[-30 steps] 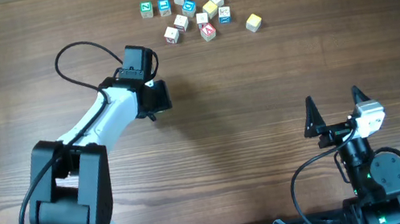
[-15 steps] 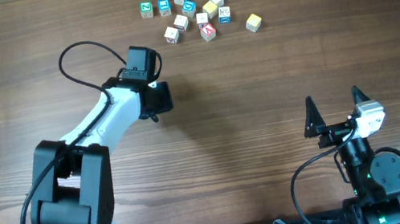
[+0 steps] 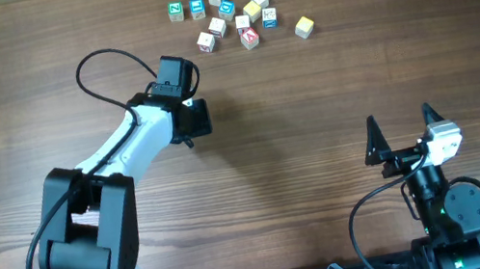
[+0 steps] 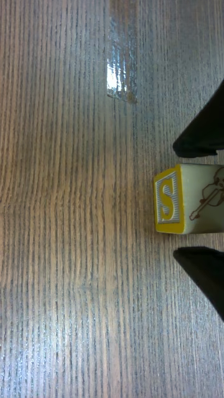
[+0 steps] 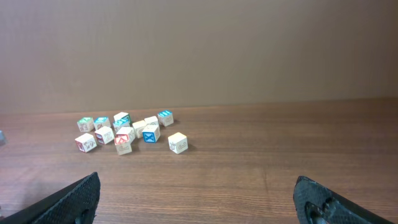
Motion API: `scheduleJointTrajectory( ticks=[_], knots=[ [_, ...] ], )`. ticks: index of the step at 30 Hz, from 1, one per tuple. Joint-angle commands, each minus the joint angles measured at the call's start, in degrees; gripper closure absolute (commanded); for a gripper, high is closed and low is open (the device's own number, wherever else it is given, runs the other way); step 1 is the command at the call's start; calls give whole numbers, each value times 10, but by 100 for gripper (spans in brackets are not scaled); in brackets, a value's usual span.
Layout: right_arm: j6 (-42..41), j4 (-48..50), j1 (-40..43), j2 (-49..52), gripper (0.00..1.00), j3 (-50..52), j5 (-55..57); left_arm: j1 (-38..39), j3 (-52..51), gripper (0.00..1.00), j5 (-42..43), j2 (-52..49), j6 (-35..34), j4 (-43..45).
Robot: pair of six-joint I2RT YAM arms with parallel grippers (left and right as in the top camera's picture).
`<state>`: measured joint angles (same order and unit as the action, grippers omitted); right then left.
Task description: Form a horizontal line
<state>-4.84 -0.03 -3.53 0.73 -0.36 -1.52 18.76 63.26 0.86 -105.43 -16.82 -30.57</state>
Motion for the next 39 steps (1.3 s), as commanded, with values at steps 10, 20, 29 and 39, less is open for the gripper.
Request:
scheduleJointTrajectory(
  ticks=[10, 20, 29, 39],
  knots=[
    [3, 2, 2, -2, 0, 1, -10, 1, -4, 32, -6, 4, 1, 0],
    [3, 2, 2, -1, 0, 1, -10, 1, -4, 29, -6, 4, 1, 0],
    [3, 2, 2, -1, 0, 1, -10, 1, -4, 15, -30, 4, 1, 0],
    [3, 2, 2, -1, 0, 1, -10, 1, -4, 24, -31, 4, 1, 0]
  ],
)
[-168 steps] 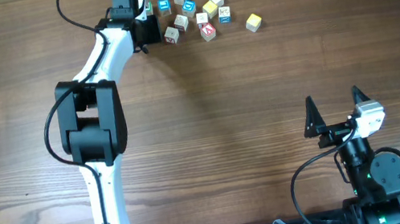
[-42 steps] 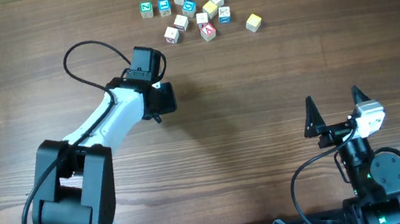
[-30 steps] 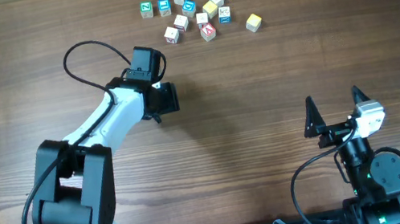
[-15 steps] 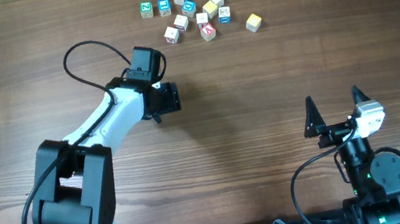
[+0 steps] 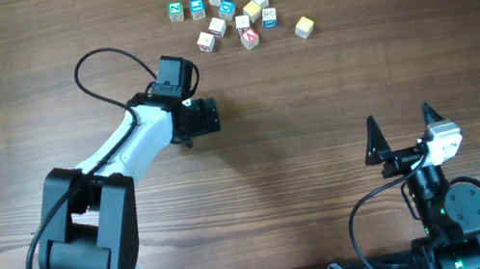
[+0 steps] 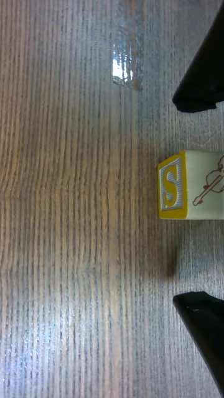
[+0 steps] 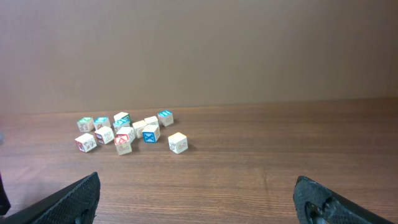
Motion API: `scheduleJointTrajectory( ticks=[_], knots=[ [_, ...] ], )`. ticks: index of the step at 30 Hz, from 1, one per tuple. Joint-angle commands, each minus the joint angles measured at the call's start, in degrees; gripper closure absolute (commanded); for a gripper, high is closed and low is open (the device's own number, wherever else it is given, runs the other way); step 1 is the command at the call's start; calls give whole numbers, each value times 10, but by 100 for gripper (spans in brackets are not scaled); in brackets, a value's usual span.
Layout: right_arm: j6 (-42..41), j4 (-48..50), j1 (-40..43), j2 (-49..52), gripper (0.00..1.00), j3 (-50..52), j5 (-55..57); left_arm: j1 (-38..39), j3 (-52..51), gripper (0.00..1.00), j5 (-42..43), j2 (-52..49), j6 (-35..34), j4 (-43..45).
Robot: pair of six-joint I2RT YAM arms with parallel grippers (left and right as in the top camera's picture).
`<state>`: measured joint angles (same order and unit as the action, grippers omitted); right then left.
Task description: Form a horizontal line
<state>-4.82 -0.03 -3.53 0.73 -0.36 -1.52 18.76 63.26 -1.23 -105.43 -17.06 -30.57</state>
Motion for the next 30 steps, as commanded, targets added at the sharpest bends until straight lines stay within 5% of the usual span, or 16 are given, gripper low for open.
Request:
scheduleJointTrajectory(
  ticks=[1, 10, 30],
  knots=[
    [3, 2, 2, -1, 0, 1, -10, 1, -4, 30, -10, 4, 3, 0],
    [3, 2, 2, -1, 0, 1, -10, 2, -4, 56, -8, 4, 3, -7],
    [3, 2, 2, -1, 0, 1, -10, 2, -4, 63, 10, 4, 3, -24]
  ],
)
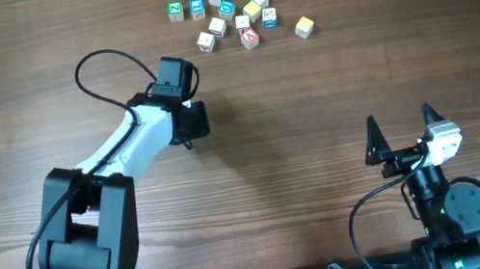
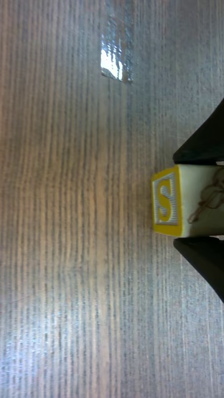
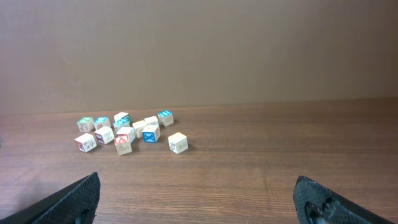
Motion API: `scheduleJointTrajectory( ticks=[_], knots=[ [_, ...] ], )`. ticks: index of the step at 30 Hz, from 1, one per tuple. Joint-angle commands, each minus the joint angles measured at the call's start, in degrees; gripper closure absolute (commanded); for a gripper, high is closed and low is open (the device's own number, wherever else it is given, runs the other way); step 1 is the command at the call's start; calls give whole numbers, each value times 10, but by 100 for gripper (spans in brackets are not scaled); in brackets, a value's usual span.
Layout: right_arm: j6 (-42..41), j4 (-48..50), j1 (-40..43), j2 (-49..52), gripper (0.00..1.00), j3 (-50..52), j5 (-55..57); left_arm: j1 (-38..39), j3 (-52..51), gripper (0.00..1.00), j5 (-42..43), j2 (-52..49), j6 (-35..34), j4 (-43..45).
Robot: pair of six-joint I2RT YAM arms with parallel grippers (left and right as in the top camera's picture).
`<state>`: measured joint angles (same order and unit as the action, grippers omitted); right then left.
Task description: Form a horizontal line
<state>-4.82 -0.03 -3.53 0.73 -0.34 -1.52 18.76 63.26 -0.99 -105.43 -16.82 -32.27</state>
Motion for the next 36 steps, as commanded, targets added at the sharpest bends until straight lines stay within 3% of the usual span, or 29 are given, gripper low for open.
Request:
scheduleJointTrajectory(
  ticks=[1, 31, 36],
  knots=[
    [3, 2, 2, -1, 0, 0, -10, 2, -4, 63, 7, 4, 1, -10],
    [3, 2, 2, -1, 0, 0, -10, 2, -4, 62, 16, 4, 1, -35],
    [3, 2, 2, -1, 0, 0, -10, 2, -4, 48, 16, 4, 1, -18]
  ],
)
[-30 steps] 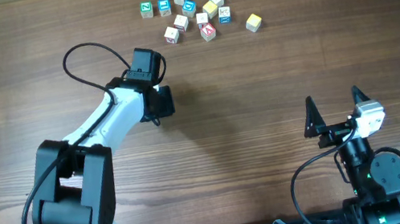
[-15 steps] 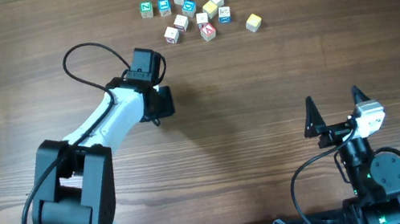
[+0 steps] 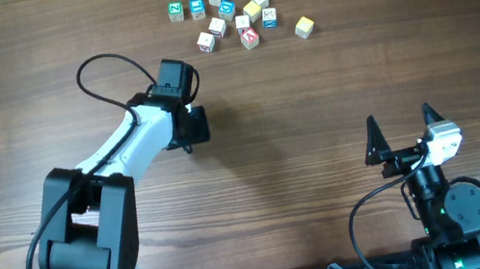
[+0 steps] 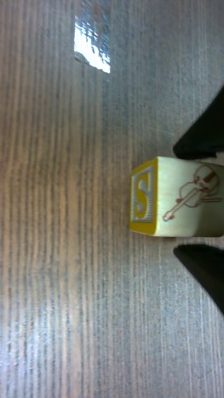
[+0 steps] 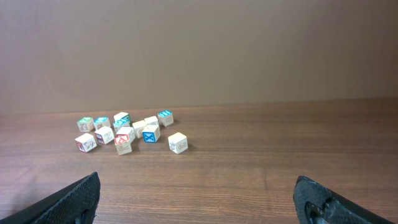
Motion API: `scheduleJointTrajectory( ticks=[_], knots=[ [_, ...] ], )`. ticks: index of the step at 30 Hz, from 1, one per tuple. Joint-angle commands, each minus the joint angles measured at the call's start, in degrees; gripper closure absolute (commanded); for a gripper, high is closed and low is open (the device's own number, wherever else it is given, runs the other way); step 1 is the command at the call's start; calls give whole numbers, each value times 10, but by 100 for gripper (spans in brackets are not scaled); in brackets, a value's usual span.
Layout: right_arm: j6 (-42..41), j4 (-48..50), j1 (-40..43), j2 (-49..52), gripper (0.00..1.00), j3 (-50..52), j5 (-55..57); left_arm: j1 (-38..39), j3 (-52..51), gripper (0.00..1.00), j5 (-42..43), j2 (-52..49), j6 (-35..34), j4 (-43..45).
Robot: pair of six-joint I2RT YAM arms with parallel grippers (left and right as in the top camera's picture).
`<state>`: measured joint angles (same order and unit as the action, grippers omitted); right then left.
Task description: Form a horizontal line
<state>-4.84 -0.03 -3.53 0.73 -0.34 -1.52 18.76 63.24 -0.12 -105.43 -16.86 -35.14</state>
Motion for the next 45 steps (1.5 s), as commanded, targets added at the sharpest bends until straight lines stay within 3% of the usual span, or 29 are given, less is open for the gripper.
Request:
scheduleJointTrajectory(
  ticks=[1, 8, 20, 21, 26, 28, 34, 45],
  knots=[
    [3, 2, 2, -1, 0, 0, -10, 2, -4, 48, 7, 4, 1, 16],
    [3, 2, 2, -1, 0, 0, -10, 2, -4, 69, 7, 4, 1, 23],
    [3, 2, 2, -1, 0, 0, -10, 23, -4, 68, 7, 4, 1, 19],
    [3, 2, 2, -1, 0, 0, -10, 23, -4, 67, 7, 4, 1, 19],
    [3, 2, 2, -1, 0, 0, -10, 23, -4, 41, 6, 4, 1, 25],
    [3, 2, 2, -1, 0, 0, -10, 23, -4, 25, 6, 4, 1, 28],
    [3, 2, 2, -1, 0, 0, -10, 23, -4, 2, 4, 4, 1, 33],
    [3, 2, 2, -1, 0, 0, -10, 23, -4, 0, -26, 4, 1, 53]
  ],
)
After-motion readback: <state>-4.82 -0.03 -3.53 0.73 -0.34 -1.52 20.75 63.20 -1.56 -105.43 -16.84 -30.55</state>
